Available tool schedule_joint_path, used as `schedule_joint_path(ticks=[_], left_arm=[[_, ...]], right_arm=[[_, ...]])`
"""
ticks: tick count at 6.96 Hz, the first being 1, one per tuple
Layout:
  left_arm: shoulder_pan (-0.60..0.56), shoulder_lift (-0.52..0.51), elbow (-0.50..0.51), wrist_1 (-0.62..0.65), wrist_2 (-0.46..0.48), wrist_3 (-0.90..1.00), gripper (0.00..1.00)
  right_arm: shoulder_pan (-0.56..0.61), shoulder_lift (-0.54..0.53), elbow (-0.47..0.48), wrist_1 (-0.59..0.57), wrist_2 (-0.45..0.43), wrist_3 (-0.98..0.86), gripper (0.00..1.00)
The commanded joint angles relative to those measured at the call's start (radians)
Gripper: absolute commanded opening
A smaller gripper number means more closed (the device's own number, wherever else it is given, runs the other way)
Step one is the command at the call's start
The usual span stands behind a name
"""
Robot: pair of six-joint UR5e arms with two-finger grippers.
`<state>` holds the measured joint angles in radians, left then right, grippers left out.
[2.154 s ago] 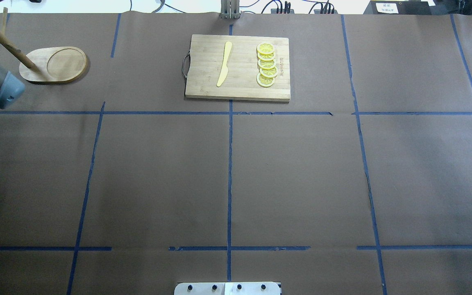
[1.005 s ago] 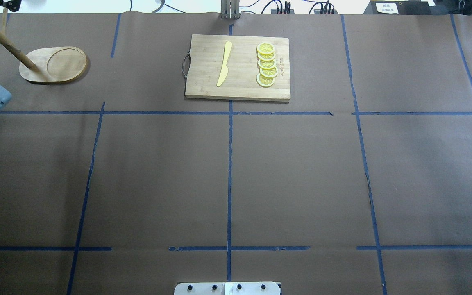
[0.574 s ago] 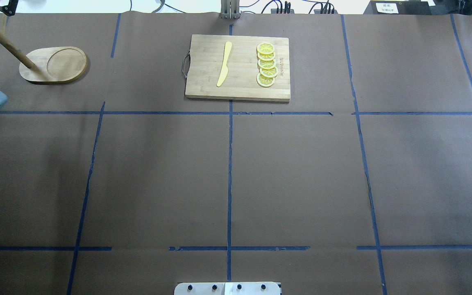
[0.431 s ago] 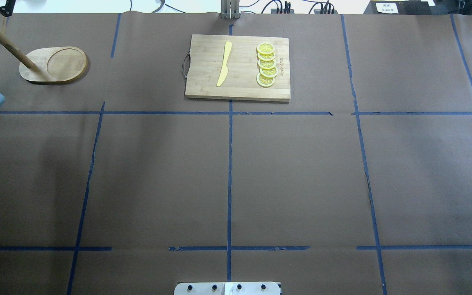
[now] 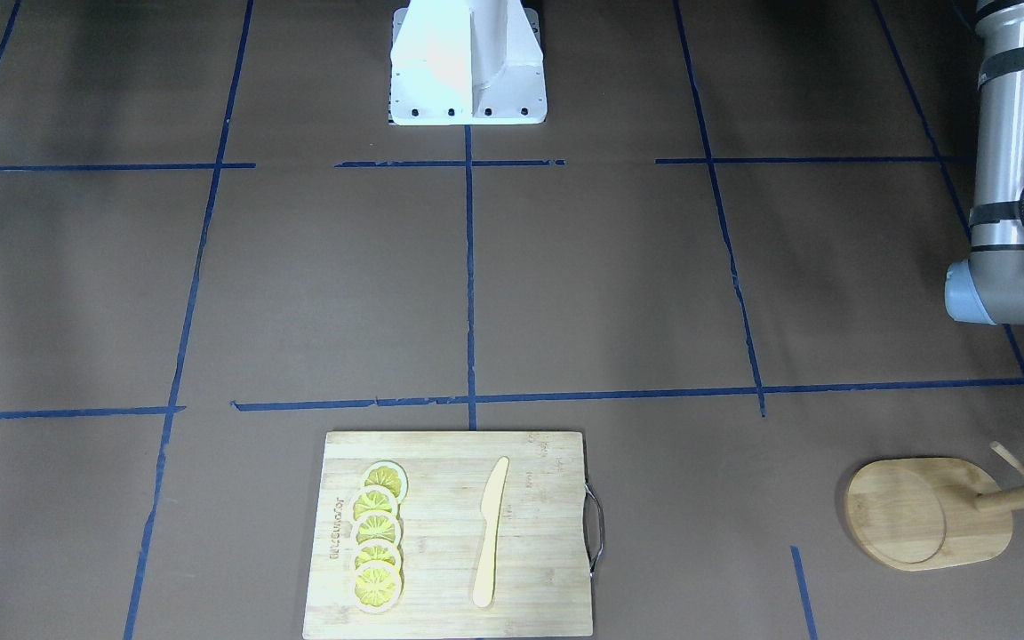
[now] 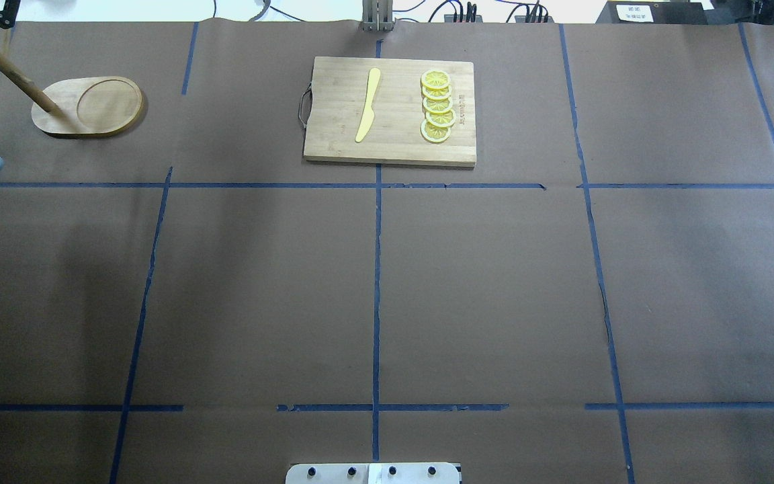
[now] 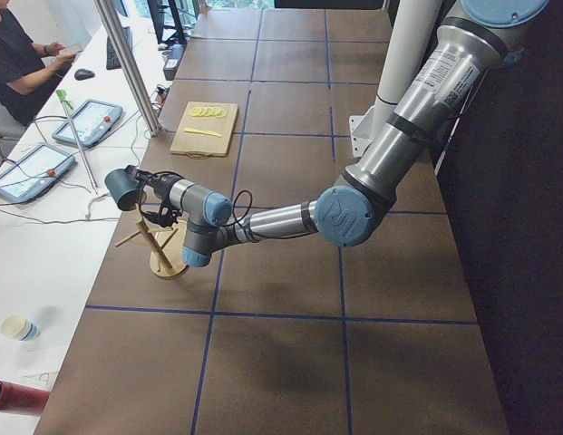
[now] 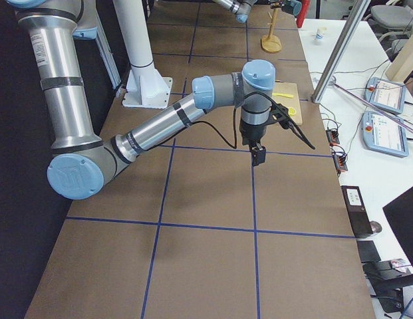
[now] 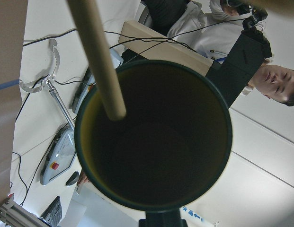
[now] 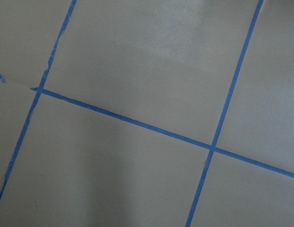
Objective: Hang cup on storage rack
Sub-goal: 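Align the mug handle with a rack peg using the left gripper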
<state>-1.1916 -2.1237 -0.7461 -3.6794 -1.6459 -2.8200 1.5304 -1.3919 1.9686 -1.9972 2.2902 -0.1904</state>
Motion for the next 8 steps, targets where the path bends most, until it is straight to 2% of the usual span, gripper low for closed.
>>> schedule_joint_path(ticks=[1, 2, 6, 8], left_arm=[[0.001, 0.011, -0.007, -0.002, -0.011, -0.007, 0.0], [-0.009, 0.031, -0.016, -0.002, -0.043, -0.034, 0.0], [-0.019, 0.12, -0.157, -0.005, -0.054, -0.068, 0.0], [-0.019, 0.125, -0.15, -0.004, -0.074, -0.068, 0.0]], right_arm=[[0.001, 0.001, 0.001, 0.0, 0.0, 0.002, 1.0], [0.001, 0.001, 0.0, 0.0, 0.0, 0.006, 1.0], [0.001, 0.001, 0.0, 0.0, 0.0, 0.019, 1.0], [0.0, 0.002, -0.001, -0.002, 0.0, 0.022, 1.0]])
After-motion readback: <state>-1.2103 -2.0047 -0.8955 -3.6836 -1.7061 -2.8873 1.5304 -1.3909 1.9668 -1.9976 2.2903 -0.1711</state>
